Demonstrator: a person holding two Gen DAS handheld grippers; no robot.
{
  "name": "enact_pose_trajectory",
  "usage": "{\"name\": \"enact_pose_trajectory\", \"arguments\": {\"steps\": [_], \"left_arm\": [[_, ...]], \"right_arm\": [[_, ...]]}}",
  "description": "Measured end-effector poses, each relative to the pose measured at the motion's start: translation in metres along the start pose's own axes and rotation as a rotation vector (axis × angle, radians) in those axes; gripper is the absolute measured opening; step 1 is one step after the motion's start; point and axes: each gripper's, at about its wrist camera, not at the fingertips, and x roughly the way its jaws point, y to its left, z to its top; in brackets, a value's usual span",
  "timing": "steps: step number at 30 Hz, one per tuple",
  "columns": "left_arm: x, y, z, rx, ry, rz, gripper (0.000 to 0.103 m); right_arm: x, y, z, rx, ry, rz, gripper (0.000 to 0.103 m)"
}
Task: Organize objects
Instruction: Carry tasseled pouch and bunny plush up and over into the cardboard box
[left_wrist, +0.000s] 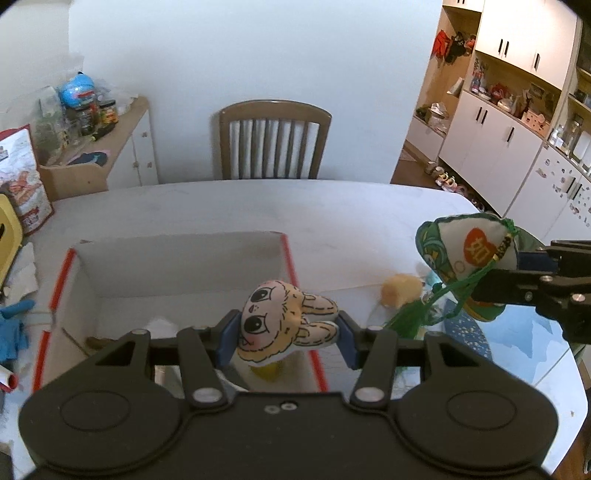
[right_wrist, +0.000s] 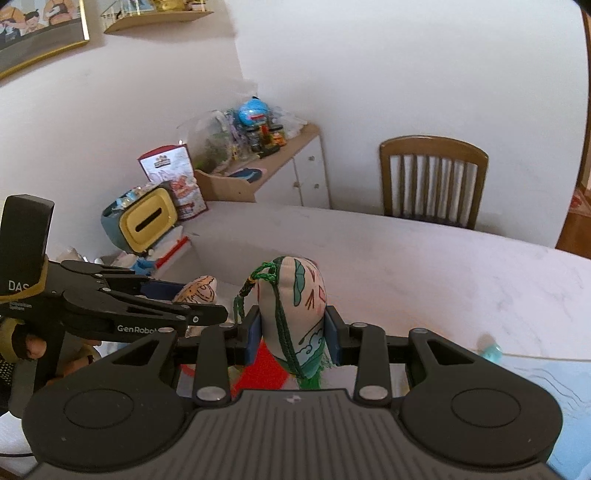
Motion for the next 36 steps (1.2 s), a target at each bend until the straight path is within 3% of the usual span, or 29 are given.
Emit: {"name": "enact_pose_trajectory", "arguments": {"steps": [9, 20, 36], "left_arm": [[-0.01, 0.047, 0.007, -0.011, -0.016, 0.039, 0.053], [0.007, 0.104, 0.005, -0.035, 0.028, 0.102, 0.053], [0.06, 0.144, -0.012, 0.0, 0.118, 0.159, 0.053]], "right_arm": [[0.027, 0.039, 0.031, -0.046, -0.019, 0.012, 0.034], [0.085, 0.065, 0.051, -0.079, 0.002, -0.008, 0.034], [0.18, 0.071, 0.025, -0.027, 0.13, -0.028, 0.034]]}}
